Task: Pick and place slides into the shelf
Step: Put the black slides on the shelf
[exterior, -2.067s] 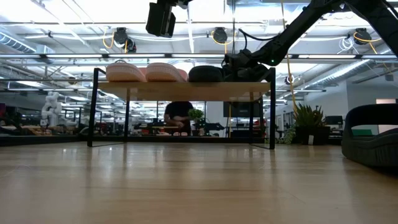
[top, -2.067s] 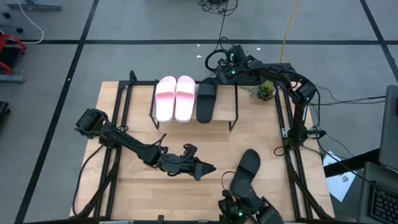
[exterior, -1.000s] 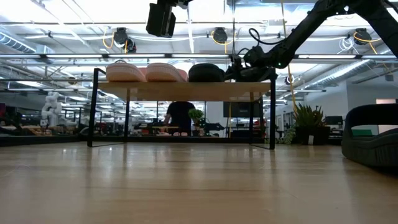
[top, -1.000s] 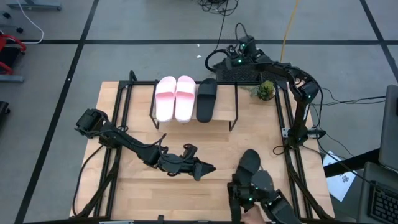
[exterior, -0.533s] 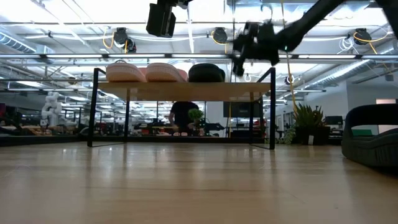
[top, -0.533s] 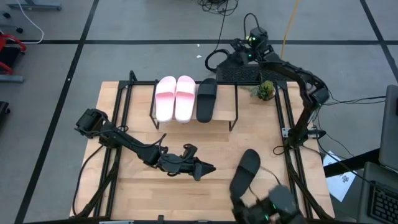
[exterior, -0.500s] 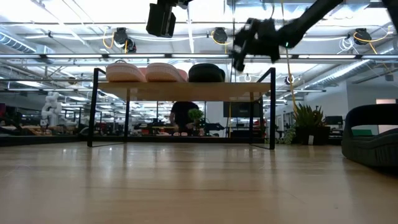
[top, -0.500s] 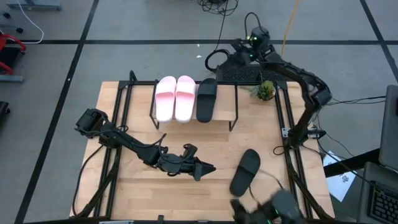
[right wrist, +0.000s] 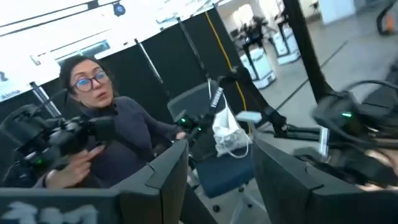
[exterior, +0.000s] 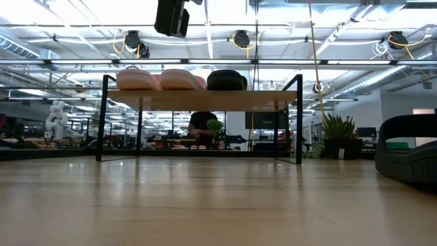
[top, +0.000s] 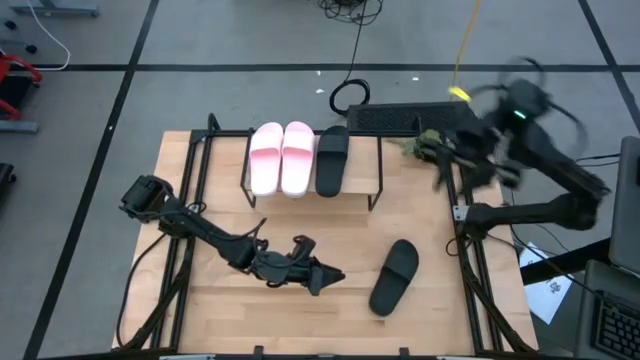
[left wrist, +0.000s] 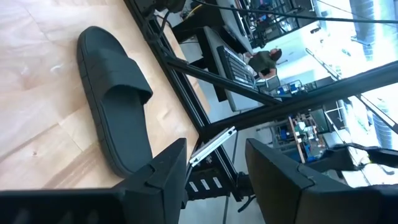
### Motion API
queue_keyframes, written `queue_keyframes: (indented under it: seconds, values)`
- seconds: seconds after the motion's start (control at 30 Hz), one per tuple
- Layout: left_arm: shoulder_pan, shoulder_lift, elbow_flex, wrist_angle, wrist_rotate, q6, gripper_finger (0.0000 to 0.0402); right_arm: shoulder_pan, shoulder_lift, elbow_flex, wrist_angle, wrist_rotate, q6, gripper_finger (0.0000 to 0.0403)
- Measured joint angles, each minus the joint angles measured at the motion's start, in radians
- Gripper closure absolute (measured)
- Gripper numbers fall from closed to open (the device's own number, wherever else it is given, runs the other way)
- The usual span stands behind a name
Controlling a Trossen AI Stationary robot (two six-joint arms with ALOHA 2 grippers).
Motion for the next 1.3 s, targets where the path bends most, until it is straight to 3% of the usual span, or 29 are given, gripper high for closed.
queue_keyframes:
  seconds: [0.13, 0.23, 0.33, 0.4, 0.47, 0.7, 0.9, 1.3]
  values:
    - [-0.008, 0.000, 0.000, 0.000, -0.016, -0.005, 0.0238, 0.182, -0.154, 0.001, -0.367, 0.288, -0.160, 0.0234]
    - [-0.007, 0.000, 0.000, 0.000, -0.016, -0.006, 0.0238, 0.303, -0.237, 0.002, -0.749, 0.589, -0.277, 0.0234]
    - [-0.005, 0.000, 0.000, 0.000, -0.016, -0.006, 0.0238, 0.400, -0.271, -0.015, -1.088, 0.904, -0.277, 0.0234]
    - [-0.001, 0.000, 0.000, 0.000, -0.016, -0.004, 0.0238, 0.440, -0.287, -0.071, -1.193, 1.008, -0.227, 0.0234]
    - [0.004, 0.000, 0.000, 0.000, -0.013, -0.003, 0.0238, 0.466, -0.304, -0.161, -1.178, 1.020, -0.162, 0.0234]
    - [0.019, 0.000, 0.000, -0.003, 0.015, 0.020, 0.0238, 0.513, -0.292, -0.599, -0.956, 0.892, -0.044, 0.0234]
    - [0.022, 0.000, 0.000, -0.003, 0.039, 0.018, 0.0238, 0.512, -0.277, -0.917, -0.650, 0.813, 0.017, 0.0234]
    - [0.022, 0.000, 0.000, -0.003, 0.047, 0.008, 0.0238, 0.510, -0.279, -1.157, -0.247, 0.871, 0.060, 0.0234]
